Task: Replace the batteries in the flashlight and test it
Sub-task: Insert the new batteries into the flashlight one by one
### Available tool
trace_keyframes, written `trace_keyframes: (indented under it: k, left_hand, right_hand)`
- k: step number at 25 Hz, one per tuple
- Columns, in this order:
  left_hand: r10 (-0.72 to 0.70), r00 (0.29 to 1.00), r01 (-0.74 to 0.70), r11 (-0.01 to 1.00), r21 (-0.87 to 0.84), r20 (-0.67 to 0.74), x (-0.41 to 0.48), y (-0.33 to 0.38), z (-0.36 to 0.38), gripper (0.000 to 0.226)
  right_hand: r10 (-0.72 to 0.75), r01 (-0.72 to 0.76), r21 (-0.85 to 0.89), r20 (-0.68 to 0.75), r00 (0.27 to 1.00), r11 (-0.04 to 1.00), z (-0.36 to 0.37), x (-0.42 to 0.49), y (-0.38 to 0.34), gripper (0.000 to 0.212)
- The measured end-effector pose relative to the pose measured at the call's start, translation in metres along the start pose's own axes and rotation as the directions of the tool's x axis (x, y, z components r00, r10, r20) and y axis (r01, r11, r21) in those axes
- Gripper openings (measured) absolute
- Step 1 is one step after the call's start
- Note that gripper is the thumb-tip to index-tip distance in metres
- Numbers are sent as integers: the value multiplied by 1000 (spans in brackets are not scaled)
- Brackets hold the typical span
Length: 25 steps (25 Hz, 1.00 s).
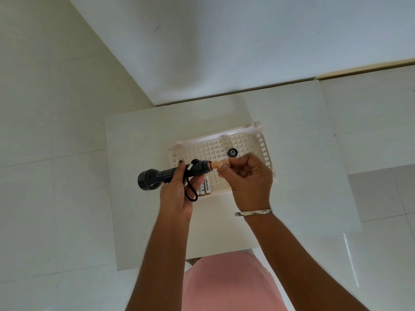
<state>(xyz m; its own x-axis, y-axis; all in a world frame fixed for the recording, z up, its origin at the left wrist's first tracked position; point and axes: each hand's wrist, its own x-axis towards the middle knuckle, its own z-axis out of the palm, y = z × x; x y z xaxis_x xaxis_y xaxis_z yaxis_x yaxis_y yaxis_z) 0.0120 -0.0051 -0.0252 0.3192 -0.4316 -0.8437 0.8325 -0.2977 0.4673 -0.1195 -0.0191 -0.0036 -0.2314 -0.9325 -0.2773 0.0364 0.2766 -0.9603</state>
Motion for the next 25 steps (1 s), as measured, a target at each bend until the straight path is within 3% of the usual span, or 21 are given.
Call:
trace_keyframes:
  k: [8, 12, 18, 25]
  left_hand:
    - [-16, 1000, 16, 1000, -26, -22, -1, -1, -1, 8]
    - [-31, 999, 31, 1000, 2, -15, -2, -6, 0, 9]
    - [-2, 1000, 3, 999, 44, -22, -1, -9, 6, 28]
    - [-100, 995, 100, 995, -27, -11, -2, -22, 15, 36]
  right_hand:
    - [-168, 183, -208, 87, 982, 961, 2, 6, 4, 19]
    - [-179, 192, -197, 82, 980, 961, 4, 3, 11, 22]
    - [-220, 218, -170, 9, 975, 961, -1, -2, 22, 18]
    - [-188, 176, -85, -156, 970, 981, 8, -12, 36, 9]
